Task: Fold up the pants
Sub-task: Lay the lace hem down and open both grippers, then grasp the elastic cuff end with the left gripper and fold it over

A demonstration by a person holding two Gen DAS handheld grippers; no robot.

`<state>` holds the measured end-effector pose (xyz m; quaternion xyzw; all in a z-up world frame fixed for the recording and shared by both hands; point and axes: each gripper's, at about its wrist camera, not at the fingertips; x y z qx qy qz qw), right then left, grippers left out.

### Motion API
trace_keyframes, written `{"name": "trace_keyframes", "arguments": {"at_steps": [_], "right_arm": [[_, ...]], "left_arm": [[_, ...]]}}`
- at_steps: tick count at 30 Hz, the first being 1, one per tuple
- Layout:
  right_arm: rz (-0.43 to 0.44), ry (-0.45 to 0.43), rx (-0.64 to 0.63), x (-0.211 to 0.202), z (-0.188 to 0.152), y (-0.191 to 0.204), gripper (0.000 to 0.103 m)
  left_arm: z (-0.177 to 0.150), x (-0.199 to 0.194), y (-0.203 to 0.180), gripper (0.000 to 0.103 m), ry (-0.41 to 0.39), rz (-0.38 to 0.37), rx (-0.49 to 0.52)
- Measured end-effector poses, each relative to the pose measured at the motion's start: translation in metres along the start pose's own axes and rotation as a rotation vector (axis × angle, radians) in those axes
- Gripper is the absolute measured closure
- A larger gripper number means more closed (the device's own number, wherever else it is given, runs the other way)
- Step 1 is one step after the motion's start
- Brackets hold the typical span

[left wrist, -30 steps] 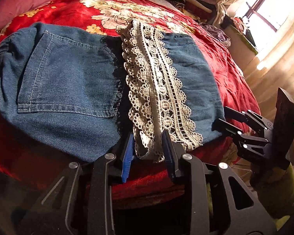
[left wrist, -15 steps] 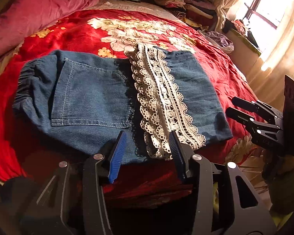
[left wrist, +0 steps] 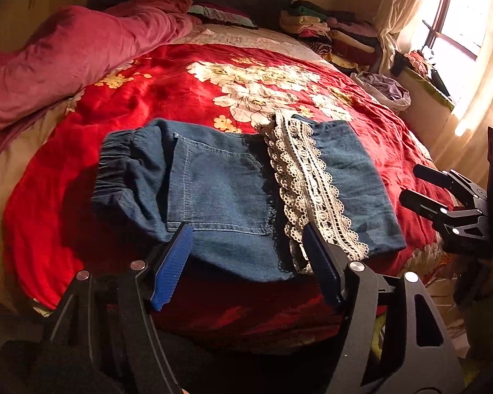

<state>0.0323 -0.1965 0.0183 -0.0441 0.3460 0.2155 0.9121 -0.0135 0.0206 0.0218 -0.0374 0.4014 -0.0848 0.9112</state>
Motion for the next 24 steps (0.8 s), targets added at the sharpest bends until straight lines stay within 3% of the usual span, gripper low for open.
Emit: {"name": "trace_keyframes", "arguments": {"at_steps": [9, 17, 24], "right_arm": [[0.035, -0.051, -0.06, 0.005, 0.035, 0.027, 0.011], [0.202, 0.005, -0.079, 0.036, 0.068, 0.066, 0.011], [0.261, 0.05, -0.159, 0.066, 0.1, 0.097, 0.011]], "left_arm": [[-0.001, -0.014, 0.043, 0.021, -0.025, 0.084, -0.079], [-0.013, -0.017, 0.086, 0.019, -0.031, 0.14, -0.193], [-0.021, -0.012, 0.103, 0.019, -0.029, 0.119, -0.242]]}}
Point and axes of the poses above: each gripper's, at about its wrist camera, not at the fingertips, and x roughly the way its jaws point, y to its left, z to its top, and after that the axes turned 4 degrees about x, right-handed
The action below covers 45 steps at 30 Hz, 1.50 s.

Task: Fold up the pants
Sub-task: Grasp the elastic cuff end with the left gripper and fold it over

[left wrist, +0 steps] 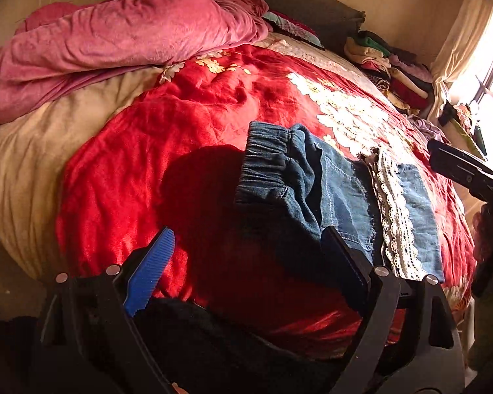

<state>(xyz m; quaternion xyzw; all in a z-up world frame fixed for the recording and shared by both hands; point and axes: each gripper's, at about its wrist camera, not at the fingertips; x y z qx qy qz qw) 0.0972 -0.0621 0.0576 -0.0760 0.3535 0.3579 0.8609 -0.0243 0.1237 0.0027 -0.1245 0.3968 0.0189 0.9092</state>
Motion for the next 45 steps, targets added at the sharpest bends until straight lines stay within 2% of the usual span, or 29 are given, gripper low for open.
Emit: {"name": "trace_keyframes", "arguments": {"at_steps": [2, 7, 11, 14, 18, 24, 28, 30, 32, 35, 38, 41, 45], "right_arm": [[0.016, 0.024, -0.022, 0.013, 0.01, 0.004, 0.011], [0.069, 0.109, -0.057, 0.047, 0.025, 0.013, 0.011], [0.08, 0.145, -0.116, 0.072, 0.035, 0.026, 0.011], [0.099, 0.184, -0.143, 0.091, 0.039, 0.033, 0.011], [0.103, 0.236, -0.18, 0.118, 0.042, 0.042, 0.011], [0.17, 0.313, -0.209, 0.152, 0.041, 0.055, 0.011], [0.214, 0.35, -0.184, 0.171, 0.035, 0.055, 0.011], [0.28, 0.366, -0.163, 0.174, 0.031, 0.053, 0.023], [0.341, 0.354, -0.135, 0.171, 0.029, 0.049, 0.046], [0.387, 0.29, -0.114, 0.151, 0.03, 0.041, 0.061], [0.467, 0.224, -0.046, 0.124, 0.032, 0.02, 0.064], [0.507, 0.157, -0.012, 0.096, 0.033, 0.0, 0.064], [0.522, 0.087, 0.021, 0.063, 0.034, -0.028, 0.064]], "left_arm": [[-0.002, 0.006, 0.001, 0.02, 0.018, -0.007, -0.004], [-0.007, 0.02, -0.004, 0.021, 0.057, -0.077, -0.02], [-0.01, 0.031, -0.01, 0.048, 0.082, -0.139, -0.036], [-0.012, 0.044, -0.01, 0.06, 0.113, -0.189, -0.07], [-0.017, 0.055, -0.009, 0.061, 0.135, -0.197, -0.086], [-0.022, 0.058, -0.007, 0.061, 0.135, -0.216, -0.1], [-0.024, 0.058, -0.006, 0.061, 0.133, -0.224, -0.108], [-0.025, 0.058, -0.006, 0.061, 0.133, -0.228, -0.11], [-0.025, 0.058, -0.005, 0.06, 0.131, -0.236, -0.117], [-0.025, 0.055, -0.005, 0.054, 0.121, -0.253, -0.133], [-0.024, 0.051, -0.008, 0.039, 0.106, -0.271, -0.151], [-0.018, 0.052, -0.016, 0.038, 0.102, -0.303, -0.159], [-0.006, 0.057, -0.032, 0.038, 0.106, -0.407, -0.186]]}}
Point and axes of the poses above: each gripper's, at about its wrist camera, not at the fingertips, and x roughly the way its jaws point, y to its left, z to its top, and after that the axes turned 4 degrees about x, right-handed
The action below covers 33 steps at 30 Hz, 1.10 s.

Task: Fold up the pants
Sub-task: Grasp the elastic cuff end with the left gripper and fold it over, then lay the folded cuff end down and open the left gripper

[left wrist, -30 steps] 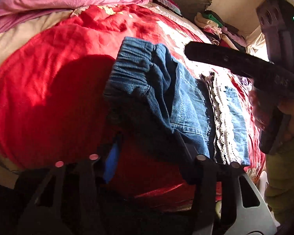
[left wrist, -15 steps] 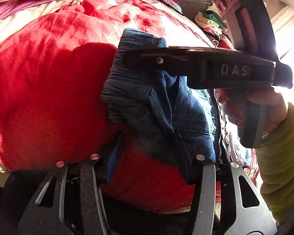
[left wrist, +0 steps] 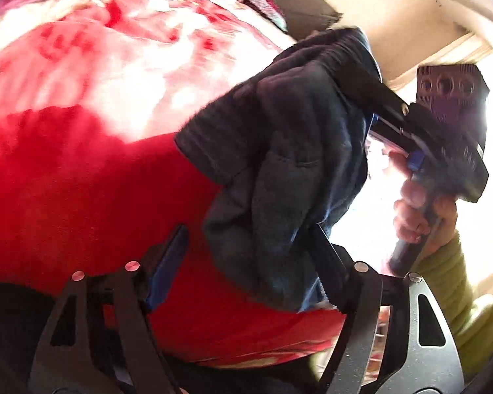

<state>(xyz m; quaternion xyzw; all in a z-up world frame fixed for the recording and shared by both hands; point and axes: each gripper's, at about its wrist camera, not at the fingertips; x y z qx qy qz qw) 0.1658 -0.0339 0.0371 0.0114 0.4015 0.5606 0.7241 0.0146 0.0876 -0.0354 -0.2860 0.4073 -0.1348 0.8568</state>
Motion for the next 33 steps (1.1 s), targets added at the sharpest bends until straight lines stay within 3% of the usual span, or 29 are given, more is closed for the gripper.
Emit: {"name": "trace_keyframes", "arguments": {"at_steps": [5, 11, 13, 15, 18, 22, 25, 28, 33], "right_arm": [[-0.027, -0.067, 0.018, -0.041, -0.006, -0.011, 0.064], [-0.053, -0.119, 0.039, -0.081, -0.024, -0.024, 0.064], [-0.081, -0.137, 0.056, -0.096, -0.032, -0.028, 0.058], [-0.126, -0.173, 0.09, -0.116, -0.043, -0.032, 0.042], [-0.182, -0.214, 0.15, -0.139, -0.06, -0.041, 0.041], [-0.296, -0.166, 0.189, -0.143, -0.083, -0.047, 0.04], [-0.338, -0.107, 0.203, -0.134, -0.101, -0.054, 0.04], [-0.524, 0.012, 0.215, -0.116, -0.118, -0.07, 0.04], [-0.528, 0.002, 0.255, -0.11, -0.13, -0.078, 0.039]], "left_arm": [[0.008, 0.015, -0.033, 0.038, 0.027, -0.114, 0.017], [0.008, 0.026, -0.083, 0.039, 0.037, -0.103, 0.127], [0.005, 0.03, -0.1, 0.039, 0.047, -0.119, 0.171], [0.002, 0.034, -0.112, 0.038, 0.062, -0.118, 0.221], [-0.011, 0.037, -0.126, 0.038, 0.086, -0.134, 0.285], [-0.029, 0.051, -0.143, 0.038, 0.149, -0.111, 0.377], [-0.038, 0.062, -0.146, 0.035, 0.178, -0.039, 0.439], [-0.042, 0.064, -0.14, 0.035, 0.193, -0.04, 0.423], [-0.045, 0.059, -0.136, 0.035, 0.188, -0.039, 0.418]]}}
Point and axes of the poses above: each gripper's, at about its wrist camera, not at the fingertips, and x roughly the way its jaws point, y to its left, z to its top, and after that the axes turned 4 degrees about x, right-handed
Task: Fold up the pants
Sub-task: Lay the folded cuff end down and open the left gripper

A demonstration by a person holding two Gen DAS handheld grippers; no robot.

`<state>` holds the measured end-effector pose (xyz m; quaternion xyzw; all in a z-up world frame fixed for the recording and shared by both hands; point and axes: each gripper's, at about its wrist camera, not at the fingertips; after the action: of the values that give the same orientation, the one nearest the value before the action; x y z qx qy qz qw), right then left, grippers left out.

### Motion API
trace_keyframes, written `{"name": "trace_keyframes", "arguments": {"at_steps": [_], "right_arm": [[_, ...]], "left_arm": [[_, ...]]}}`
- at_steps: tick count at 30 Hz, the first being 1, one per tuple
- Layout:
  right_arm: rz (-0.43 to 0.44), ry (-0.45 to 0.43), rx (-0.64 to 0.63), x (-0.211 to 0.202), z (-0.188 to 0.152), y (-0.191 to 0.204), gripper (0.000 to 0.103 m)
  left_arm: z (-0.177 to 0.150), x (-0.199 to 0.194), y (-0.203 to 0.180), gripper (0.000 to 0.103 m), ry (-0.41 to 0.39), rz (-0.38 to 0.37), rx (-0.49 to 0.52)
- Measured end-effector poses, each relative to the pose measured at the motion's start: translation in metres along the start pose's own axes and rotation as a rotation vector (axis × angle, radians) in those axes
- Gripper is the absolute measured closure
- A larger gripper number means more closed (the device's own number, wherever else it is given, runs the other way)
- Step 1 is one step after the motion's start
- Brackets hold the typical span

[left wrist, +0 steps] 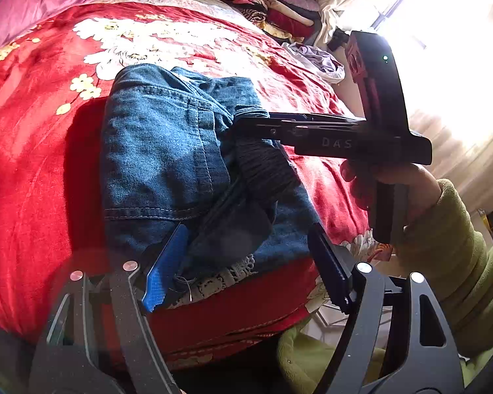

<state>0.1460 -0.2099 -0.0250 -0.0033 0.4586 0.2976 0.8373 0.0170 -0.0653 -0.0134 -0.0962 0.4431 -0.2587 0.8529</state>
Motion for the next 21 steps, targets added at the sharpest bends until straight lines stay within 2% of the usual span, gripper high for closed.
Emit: {"name": "trace_keyframes", "arguments": {"at_steps": [3, 9, 12, 14, 21], "right_arm": [[0.026, -0.071, -0.001, -0.021, 0.001, 0.003, 0.036], [-0.019, -0.183, -0.049, -0.066, -0.01, 0.015, 0.032], [-0.035, -0.216, -0.082, -0.083, -0.022, 0.024, 0.03], [-0.05, -0.234, -0.098, -0.09, -0.03, 0.029, 0.024], [-0.073, -0.251, -0.147, -0.105, -0.055, 0.044, 0.021]], "left_arm": [[0.002, -0.009, 0.0, 0.03, -0.031, 0.013, 0.002], [0.012, -0.022, -0.003, 0.026, -0.073, 0.084, 0.035], [0.017, -0.028, -0.002, 0.024, -0.082, 0.096, 0.034], [0.017, -0.032, -0.001, 0.021, -0.085, 0.105, 0.029], [0.021, -0.037, 0.005, 0.019, -0.088, 0.154, 0.03]]}}
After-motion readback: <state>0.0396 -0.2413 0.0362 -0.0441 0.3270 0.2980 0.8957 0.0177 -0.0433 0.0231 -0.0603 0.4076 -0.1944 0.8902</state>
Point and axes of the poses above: each gripper's, at about its wrist camera, not at the fingertips, and x roughly the way its jaws point, y to its left, z to its top, and after that the axes turned 4 degrees about x, right-handed
